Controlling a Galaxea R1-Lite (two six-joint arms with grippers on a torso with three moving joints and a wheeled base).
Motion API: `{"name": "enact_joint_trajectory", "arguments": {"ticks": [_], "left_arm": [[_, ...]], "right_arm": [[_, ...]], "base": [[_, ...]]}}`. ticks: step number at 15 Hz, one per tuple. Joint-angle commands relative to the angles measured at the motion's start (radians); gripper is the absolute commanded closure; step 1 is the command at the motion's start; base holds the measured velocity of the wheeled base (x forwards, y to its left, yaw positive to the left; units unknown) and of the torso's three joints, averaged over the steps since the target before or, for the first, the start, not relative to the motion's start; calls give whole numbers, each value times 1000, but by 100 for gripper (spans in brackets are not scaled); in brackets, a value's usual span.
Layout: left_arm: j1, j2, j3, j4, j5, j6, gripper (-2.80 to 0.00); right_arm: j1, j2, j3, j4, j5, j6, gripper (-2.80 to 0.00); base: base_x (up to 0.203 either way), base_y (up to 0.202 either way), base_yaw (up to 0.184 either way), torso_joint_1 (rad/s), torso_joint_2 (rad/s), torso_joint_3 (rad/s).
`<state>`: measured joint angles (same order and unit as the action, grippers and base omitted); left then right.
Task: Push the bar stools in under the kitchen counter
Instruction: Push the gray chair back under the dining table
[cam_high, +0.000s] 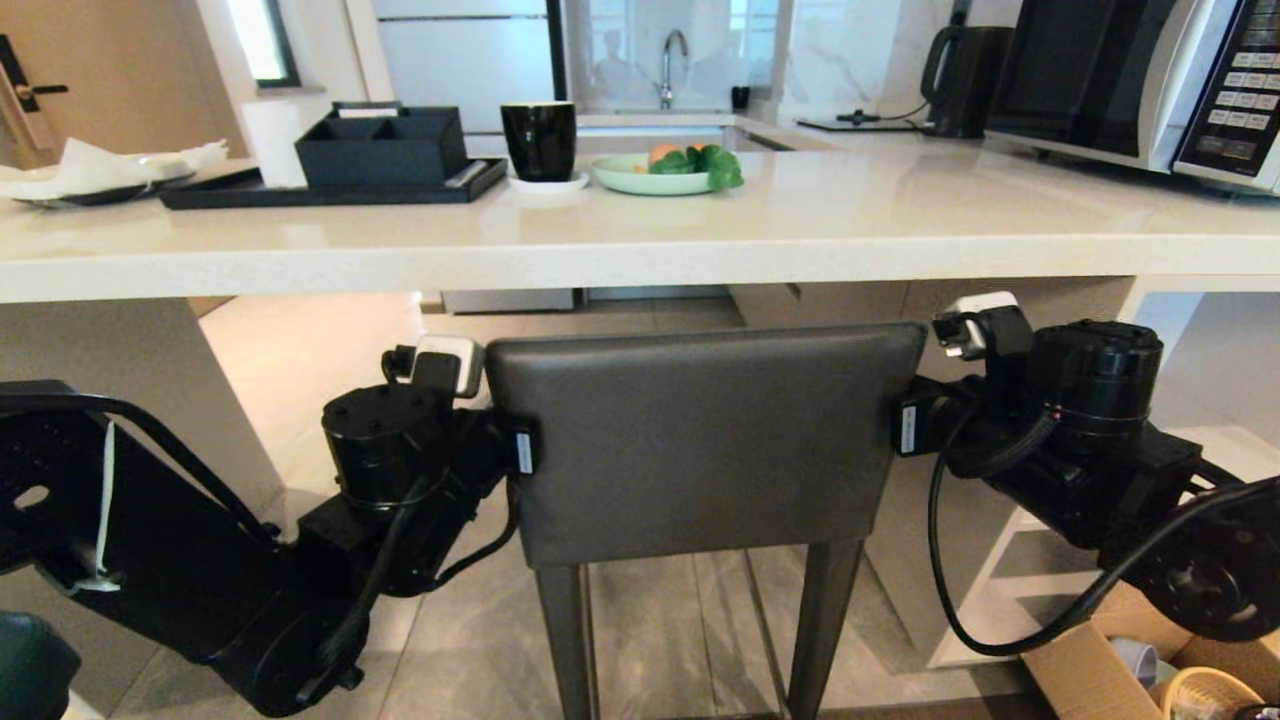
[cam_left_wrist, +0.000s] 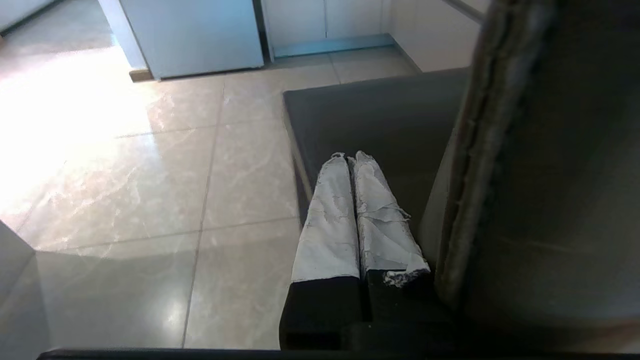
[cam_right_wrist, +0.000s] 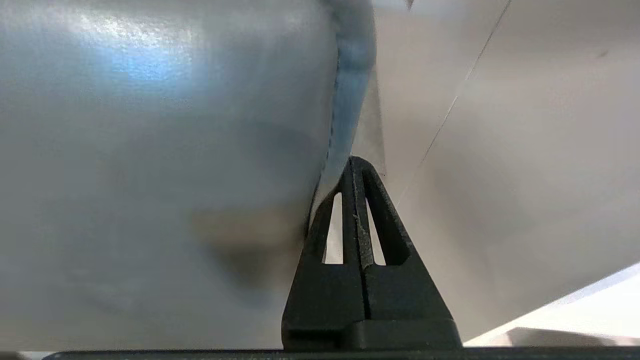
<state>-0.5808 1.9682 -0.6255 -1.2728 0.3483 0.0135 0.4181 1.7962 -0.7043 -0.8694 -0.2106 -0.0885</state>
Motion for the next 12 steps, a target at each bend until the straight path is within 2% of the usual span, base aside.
{"name": "enact_joint_trajectory", "arguments": {"ticks": [1,3,7,12], "left_arm": [[37,-36,48,-7,29,-16,0],[51,-46,70,-8,66,-17,0],[89,-104,60,-7,67,-11,0],[114,-172,117,-7,69,-10,0]], "right_arm": [[-5,-28,9,-10,-7,1,0],[-8,-44,9,-8,-13,1,0],[-22,-81,19,-3,-13,0,0],[-39,-131,41,9,-13,-2,0]], "base": [[0,0,0,0,0,0],[0,0,0,0,0,0],[0,0,0,0,0,0],[0,0,0,0,0,0]]}}
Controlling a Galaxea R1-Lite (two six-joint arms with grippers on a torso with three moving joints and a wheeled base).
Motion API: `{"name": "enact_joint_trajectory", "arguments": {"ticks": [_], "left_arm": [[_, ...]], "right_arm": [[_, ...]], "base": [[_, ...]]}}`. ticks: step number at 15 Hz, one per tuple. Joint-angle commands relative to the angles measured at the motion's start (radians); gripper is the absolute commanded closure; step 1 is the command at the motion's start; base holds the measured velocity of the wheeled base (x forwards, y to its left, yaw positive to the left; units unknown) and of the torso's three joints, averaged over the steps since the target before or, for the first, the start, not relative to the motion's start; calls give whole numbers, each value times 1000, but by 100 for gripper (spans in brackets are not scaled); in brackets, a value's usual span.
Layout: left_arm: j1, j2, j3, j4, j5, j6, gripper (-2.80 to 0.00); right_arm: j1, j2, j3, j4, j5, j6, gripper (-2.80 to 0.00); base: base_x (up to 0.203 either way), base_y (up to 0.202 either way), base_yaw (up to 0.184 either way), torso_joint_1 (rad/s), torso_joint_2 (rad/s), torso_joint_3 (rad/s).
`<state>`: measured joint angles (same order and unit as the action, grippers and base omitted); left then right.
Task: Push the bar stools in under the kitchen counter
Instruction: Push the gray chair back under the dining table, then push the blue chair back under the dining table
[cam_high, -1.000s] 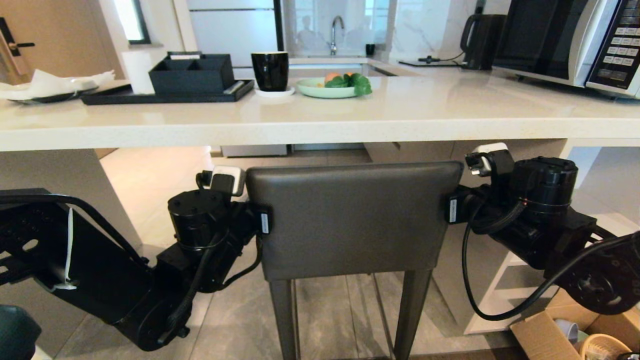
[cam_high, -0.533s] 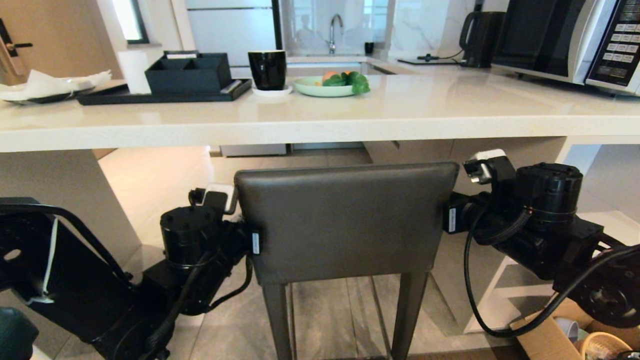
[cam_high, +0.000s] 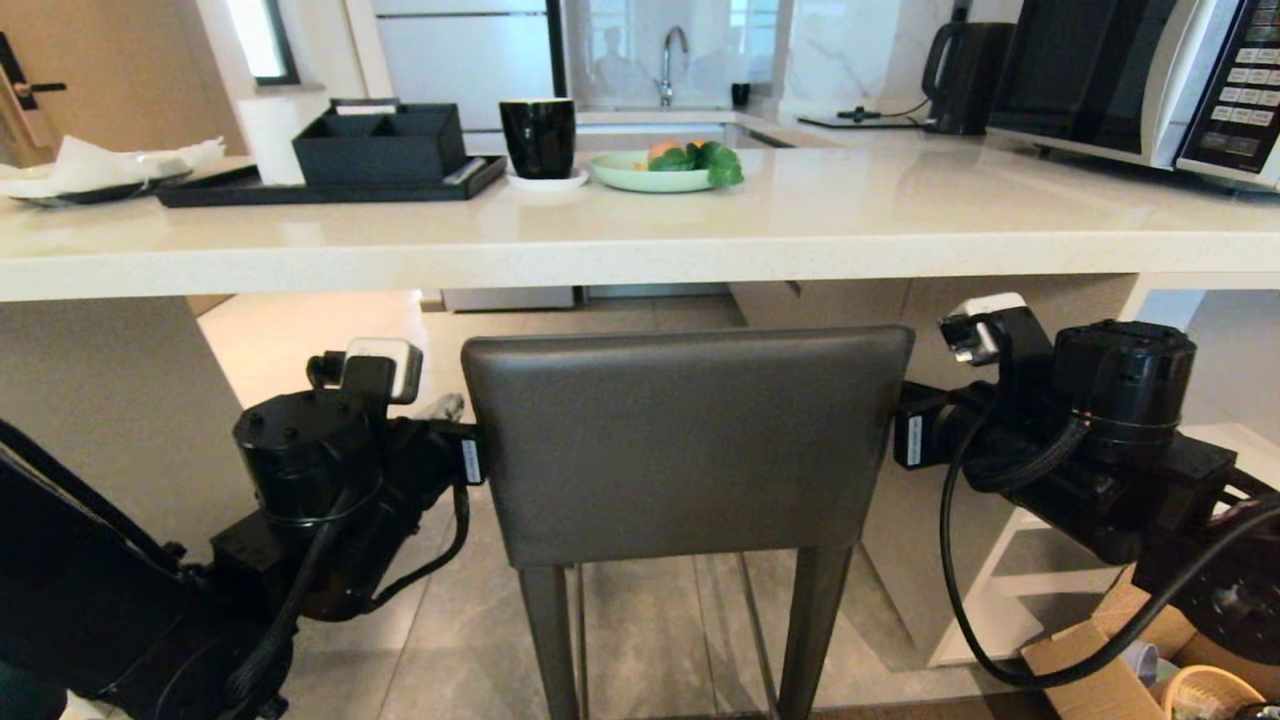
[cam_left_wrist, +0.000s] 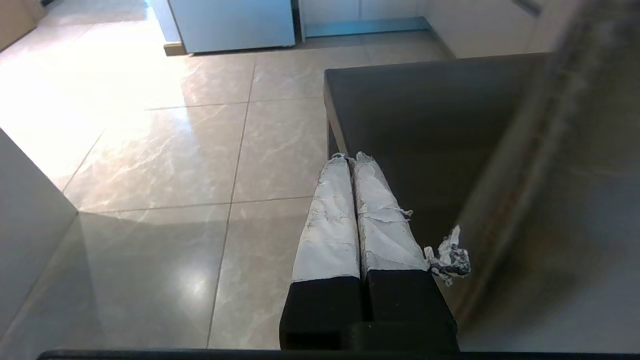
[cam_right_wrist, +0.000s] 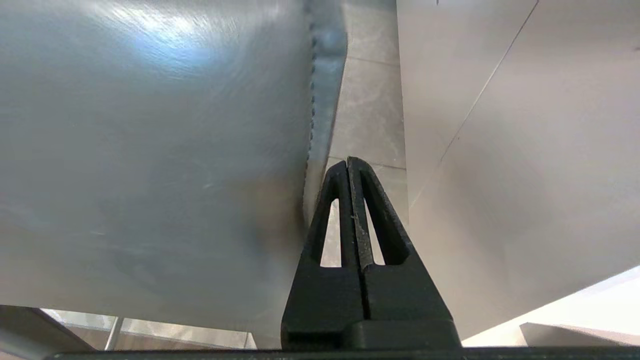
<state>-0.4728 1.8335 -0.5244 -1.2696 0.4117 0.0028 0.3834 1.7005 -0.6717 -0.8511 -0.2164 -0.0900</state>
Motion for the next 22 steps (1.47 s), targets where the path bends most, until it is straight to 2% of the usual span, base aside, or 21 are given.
{"name": "enact_joint_trajectory", "arguments": {"ticks": [1,4,9,13,15,18,20,22], "left_arm": [[17,-47,27,-10,5,1,0],[53,-118,67,-6,-3,0,0],[51,-226,163,0,3,3,0],[50,-353,210,13,17,71,0],[49,-454,220,70,33,88,0],[56,-657,221,253,38,93,0],[87,-764,236,332,40,97,0],[143,-834,294,352,41,115,0]], "right_arm": [[-18,-49,20,-10,-7,-1,0],[-98,-108,47,-10,4,-2,0],[-96,-270,86,72,4,-2,0],[-95,-450,94,223,1,-1,0],[-103,-558,105,306,-1,-1,0],[-147,-722,144,402,-1,-6,0],[-164,-842,158,501,1,-20,0],[-183,-955,154,619,3,-31,0]], "base": [[0,0,0,0,0,0],[0,0,0,0,0,0],[0,0,0,0,0,0],[0,0,0,0,0,0],[0,0,0,0,0,0],[0,0,0,0,0,0],[0,0,0,0,0,0],[0,0,0,0,0,0]]}}
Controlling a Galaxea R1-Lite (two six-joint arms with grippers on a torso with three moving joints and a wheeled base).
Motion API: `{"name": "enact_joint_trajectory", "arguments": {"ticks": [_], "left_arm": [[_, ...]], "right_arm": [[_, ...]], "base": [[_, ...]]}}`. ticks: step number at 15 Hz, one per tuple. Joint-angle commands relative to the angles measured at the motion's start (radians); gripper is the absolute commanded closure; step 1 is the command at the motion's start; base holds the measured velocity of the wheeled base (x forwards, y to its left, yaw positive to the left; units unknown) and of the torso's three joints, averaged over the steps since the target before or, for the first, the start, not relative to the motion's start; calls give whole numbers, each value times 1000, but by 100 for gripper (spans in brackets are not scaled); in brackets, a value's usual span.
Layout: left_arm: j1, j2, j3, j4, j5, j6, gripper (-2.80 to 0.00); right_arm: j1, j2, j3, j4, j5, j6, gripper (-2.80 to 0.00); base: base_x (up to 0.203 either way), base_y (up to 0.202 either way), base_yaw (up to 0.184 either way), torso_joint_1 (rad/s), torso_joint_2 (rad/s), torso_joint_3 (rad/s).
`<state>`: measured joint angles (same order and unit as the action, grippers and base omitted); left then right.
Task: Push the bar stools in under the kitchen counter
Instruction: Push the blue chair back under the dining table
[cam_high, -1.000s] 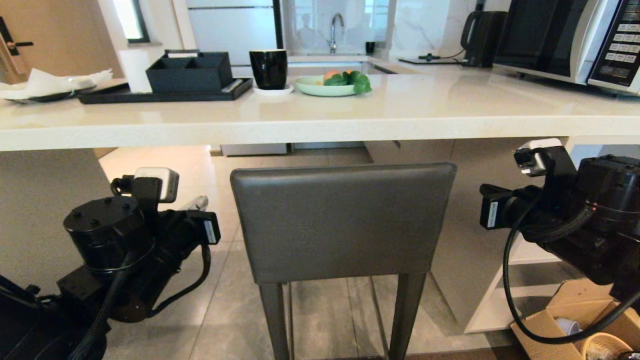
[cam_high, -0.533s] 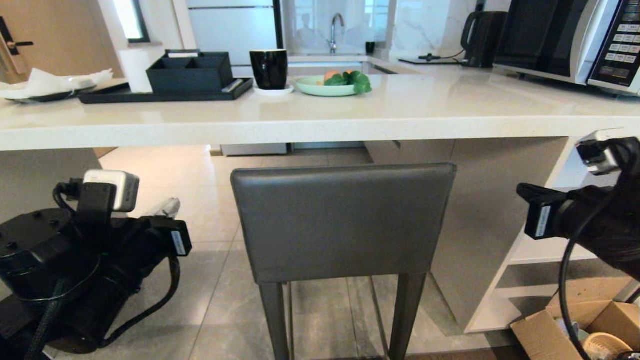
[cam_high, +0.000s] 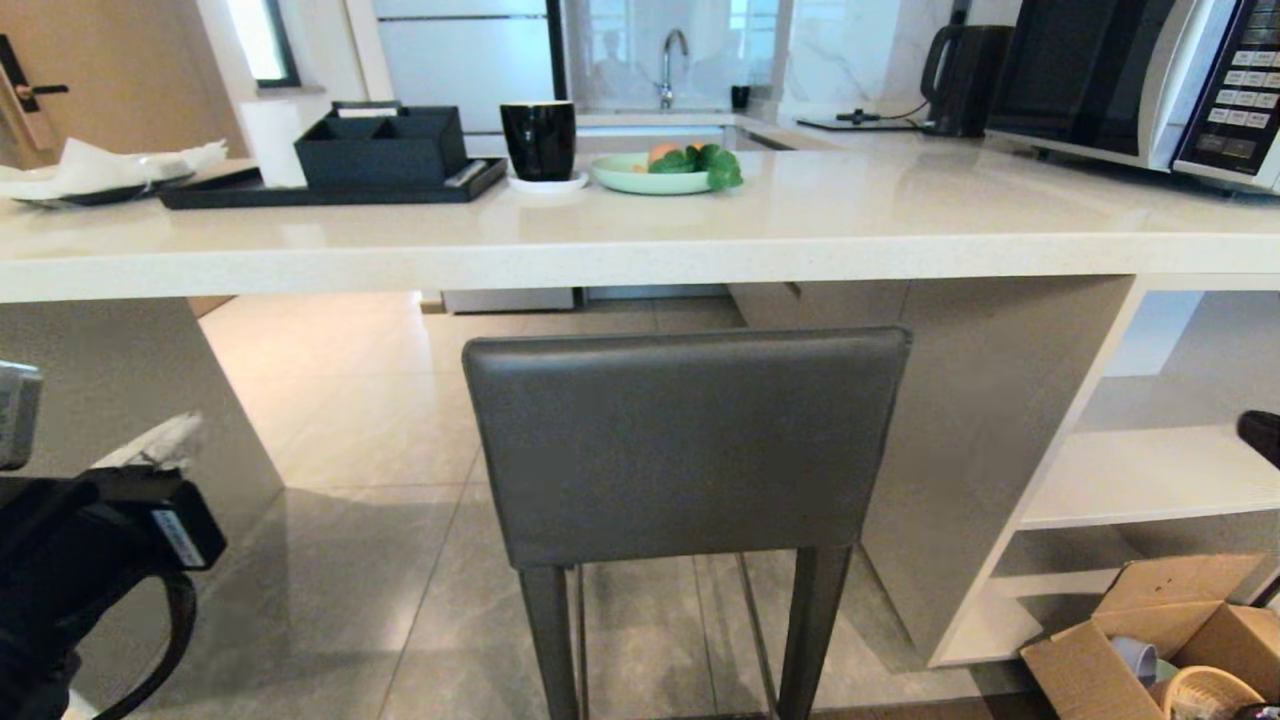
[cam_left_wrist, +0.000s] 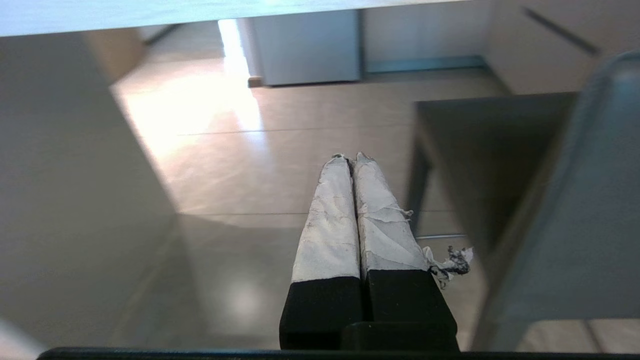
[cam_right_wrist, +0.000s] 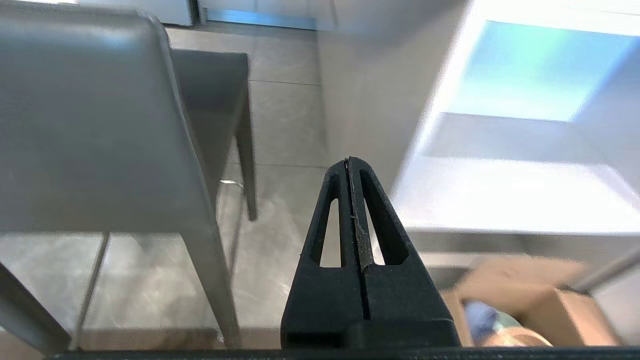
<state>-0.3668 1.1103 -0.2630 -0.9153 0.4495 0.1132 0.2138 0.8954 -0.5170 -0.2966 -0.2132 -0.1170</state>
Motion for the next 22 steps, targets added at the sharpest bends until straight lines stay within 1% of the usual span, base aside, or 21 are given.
{"name": "enact_joint_trajectory", "arguments": {"ticks": [1,4,6,7,8,9,12,13,14,16,17,18,19,21,22], "left_arm": [[65,-140,51,0,4,8,0],[159,-259,78,18,3,12,0],[201,-390,80,96,-3,25,0],[215,-467,76,159,-7,34,0],[231,-550,65,242,-10,40,0],[251,-631,49,334,-12,45,0],[304,-830,6,584,-29,64,0],[330,-878,4,638,-42,70,0],[345,-921,9,686,-70,72,0],[357,-1025,32,792,-132,72,0],[360,-1085,54,854,-179,70,0],[363,-1112,85,882,-209,61,0],[364,-1110,120,890,-231,43,0],[365,-1108,191,882,-243,29,0],[365,-1109,222,858,-248,19,0]], "right_arm": [[-22,-197,-6,118,0,-6,0],[-58,-337,-34,266,0,-9,0],[-98,-438,-60,360,0,-23,0],[-138,-488,-70,394,1,-39,0],[-184,-537,-76,418,3,-54,0],[-211,-581,-80,439,9,-66,0],[-232,-679,-92,542,44,-70,0],[-229,-702,-91,559,49,-70,0],[-224,-726,-88,564,55,-70,0],[-219,-796,-70,589,99,-69,0],[-218,-851,-52,625,122,-69,0],[-217,-891,-24,676,140,-61,0],[-217,-898,9,702,151,-24,0],[-216,-896,83,699,167,-16,0],[-217,-896,116,673,182,-17,0]], "base": [[0,0,0,0,0,0],[0,0,0,0,0,0],[0,0,0,0,0,0],[0,0,0,0,0,0],[0,0,0,0,0,0],[0,0,0,0,0,0],[0,0,0,0,0,0],[0,0,0,0,0,0],[0,0,0,0,0,0],[0,0,0,0,0,0],[0,0,0,0,0,0],[0,0,0,0,0,0],[0,0,0,0,0,0],[0,0,0,0,0,0],[0,0,0,0,0,0]]}}
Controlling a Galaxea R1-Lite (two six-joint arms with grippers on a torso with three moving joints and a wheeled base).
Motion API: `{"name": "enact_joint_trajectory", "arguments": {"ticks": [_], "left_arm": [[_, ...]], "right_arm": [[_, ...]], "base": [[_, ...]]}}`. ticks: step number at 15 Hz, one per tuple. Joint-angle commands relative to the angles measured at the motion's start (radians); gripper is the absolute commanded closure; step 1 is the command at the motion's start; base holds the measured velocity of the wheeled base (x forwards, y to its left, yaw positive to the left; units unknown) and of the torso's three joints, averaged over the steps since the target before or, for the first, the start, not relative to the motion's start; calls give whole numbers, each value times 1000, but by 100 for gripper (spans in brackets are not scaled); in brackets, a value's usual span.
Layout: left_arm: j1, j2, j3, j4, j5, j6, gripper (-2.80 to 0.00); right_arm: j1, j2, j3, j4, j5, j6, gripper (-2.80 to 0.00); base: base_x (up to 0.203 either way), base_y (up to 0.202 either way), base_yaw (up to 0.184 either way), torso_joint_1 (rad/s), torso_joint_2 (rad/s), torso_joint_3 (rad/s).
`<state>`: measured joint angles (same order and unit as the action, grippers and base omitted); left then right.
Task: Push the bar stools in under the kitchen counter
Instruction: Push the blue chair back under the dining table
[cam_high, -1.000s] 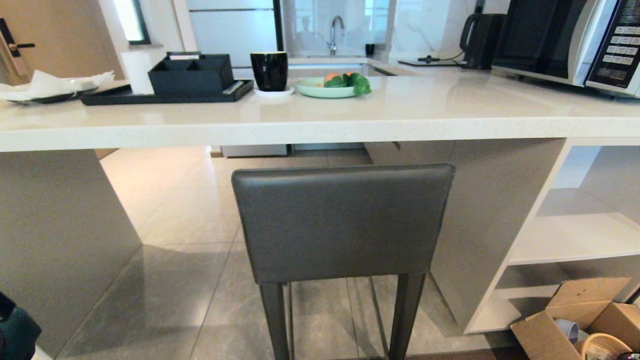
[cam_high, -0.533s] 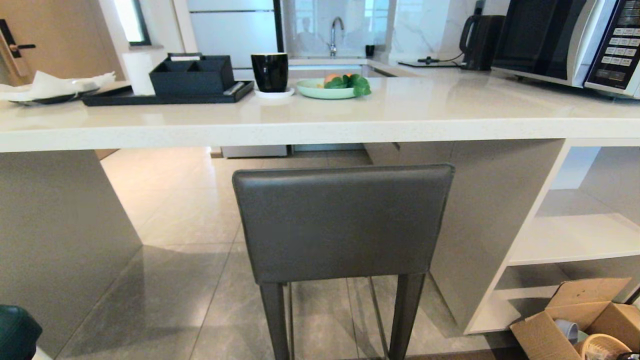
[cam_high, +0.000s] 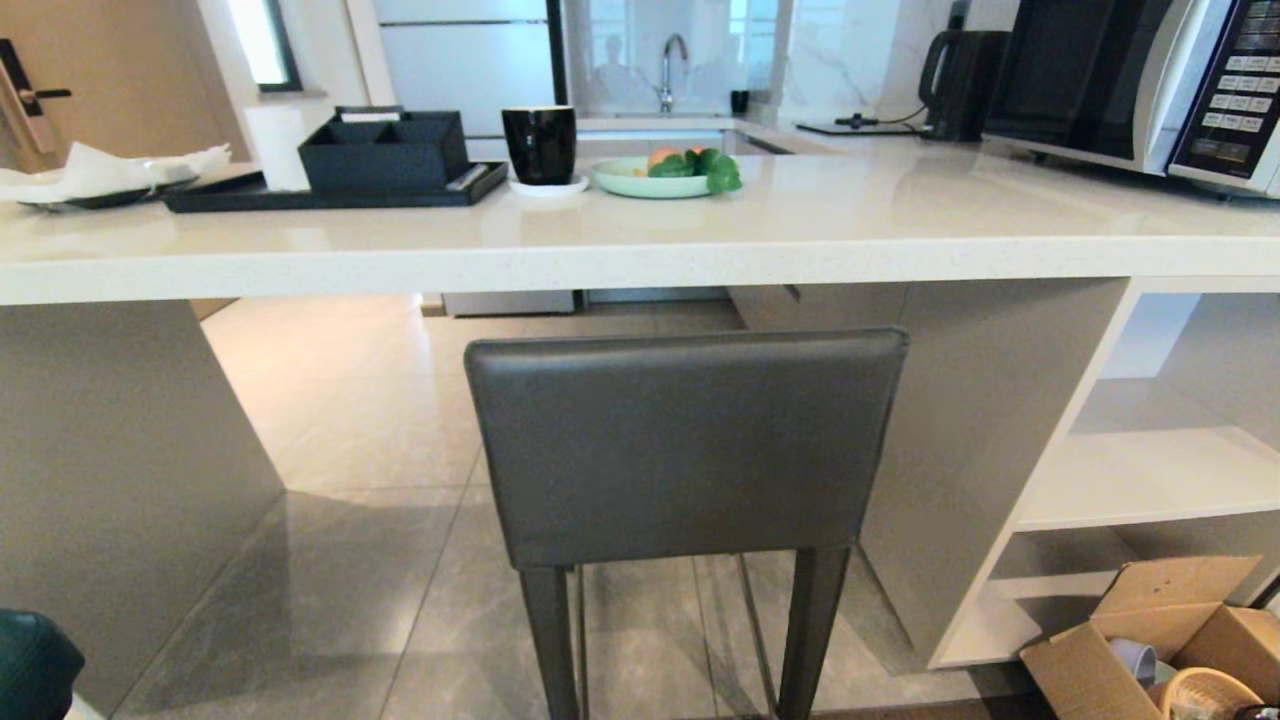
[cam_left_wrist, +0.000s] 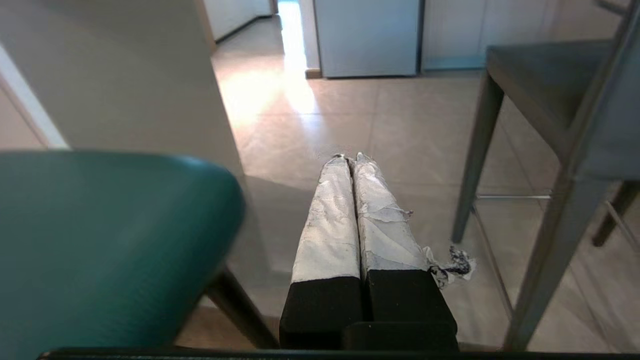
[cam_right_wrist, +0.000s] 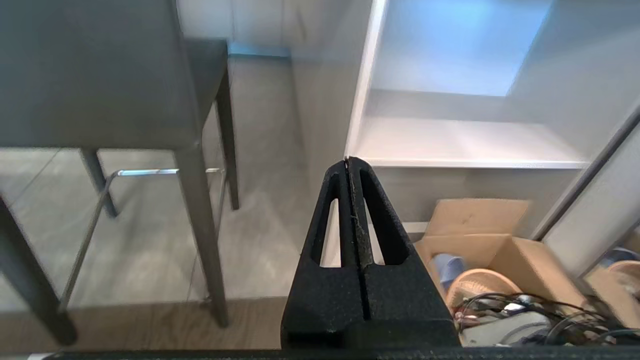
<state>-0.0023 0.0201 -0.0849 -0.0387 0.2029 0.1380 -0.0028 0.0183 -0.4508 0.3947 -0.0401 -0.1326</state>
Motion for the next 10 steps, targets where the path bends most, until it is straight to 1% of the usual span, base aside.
{"name": "enact_joint_trajectory", "arguments": {"ticks": [1,3,4,5,6,7,8,9,10], "left_arm": [[1,-19,52,-46,-46,-17,0],[1,-19,58,-71,-216,-24,0],[1,-18,58,-73,-264,-25,0],[1,-17,56,-63,-282,-23,0],[1,-18,52,-48,-309,-22,0],[1,-19,48,-31,-315,-24,0],[1,-17,54,-5,-311,-21,0],[0,-17,66,6,-295,-37,0],[1,-17,66,7,-280,-83,0]], "right_arm": [[0,-18,95,-59,27,-4,0],[0,-18,224,-162,50,-16,0],[1,-18,313,-241,54,-26,0],[1,-18,401,-334,61,-35,0],[1,-18,453,-367,67,-32,0],[1,-18,464,-374,71,-14,0],[1,-18,454,-378,71,35,0],[1,-18,452,-379,64,56,0],[1,-18,452,-381,63,63,0]], "base": [[0,0,0,0,0,0],[0,0,0,0,0,0],[0,0,0,0,0,0],[0,0,0,0,0,0],[0,0,0,0,0,0],[0,0,0,0,0,0],[0,0,0,0,0,0],[0,0,0,0,0,0],[0,0,0,0,0,0]]}}
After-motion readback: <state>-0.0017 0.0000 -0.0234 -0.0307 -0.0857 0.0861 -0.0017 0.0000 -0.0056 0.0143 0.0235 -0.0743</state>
